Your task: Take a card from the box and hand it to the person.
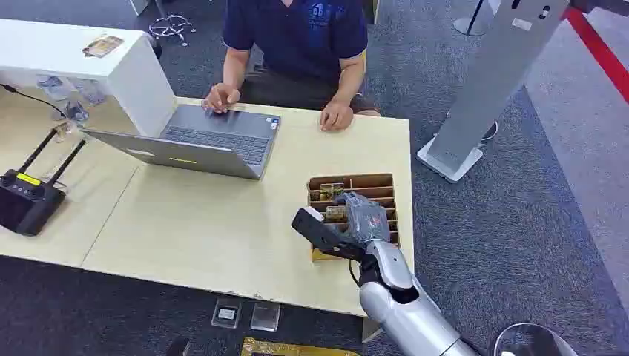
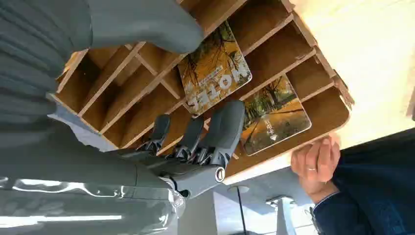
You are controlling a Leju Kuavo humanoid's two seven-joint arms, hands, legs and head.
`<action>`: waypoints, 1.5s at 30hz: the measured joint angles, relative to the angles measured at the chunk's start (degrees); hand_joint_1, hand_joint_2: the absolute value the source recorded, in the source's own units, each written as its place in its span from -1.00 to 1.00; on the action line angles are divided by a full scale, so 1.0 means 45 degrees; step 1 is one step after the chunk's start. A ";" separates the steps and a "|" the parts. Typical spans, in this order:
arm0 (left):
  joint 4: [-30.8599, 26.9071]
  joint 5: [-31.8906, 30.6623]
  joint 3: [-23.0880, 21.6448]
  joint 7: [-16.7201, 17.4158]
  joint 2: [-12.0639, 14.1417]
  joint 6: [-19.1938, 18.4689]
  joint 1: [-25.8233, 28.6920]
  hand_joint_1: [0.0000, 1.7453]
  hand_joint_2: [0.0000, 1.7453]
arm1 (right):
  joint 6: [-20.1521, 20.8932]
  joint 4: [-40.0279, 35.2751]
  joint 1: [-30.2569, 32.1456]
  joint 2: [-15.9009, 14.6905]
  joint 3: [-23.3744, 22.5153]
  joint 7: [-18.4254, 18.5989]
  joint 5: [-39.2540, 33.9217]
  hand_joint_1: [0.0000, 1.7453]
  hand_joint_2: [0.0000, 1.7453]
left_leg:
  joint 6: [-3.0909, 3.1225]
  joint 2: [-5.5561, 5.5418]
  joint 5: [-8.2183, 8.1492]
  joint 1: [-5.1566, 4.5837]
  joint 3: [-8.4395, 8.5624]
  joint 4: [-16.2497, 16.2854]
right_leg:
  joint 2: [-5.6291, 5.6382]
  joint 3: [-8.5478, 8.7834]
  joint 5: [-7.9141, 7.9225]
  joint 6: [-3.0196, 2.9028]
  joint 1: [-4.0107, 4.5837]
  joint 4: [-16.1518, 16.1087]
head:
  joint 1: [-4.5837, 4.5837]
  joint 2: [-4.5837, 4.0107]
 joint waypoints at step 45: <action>0.0000 -0.0048 0.0000 0.0000 0.0000 -0.0102 0.0000 -1.00 -1.00 | 0.0049 0.0087 0.0060 -0.0019 -0.0044 0.0311 0.0092 0.80 1.00 | 0.0000 0.0001 0.0000 0.0000 0.0003 0.0000 | 0.0000 0.0000 0.0000 0.0000 0.0000 0.0000 | 0.0005 0.0000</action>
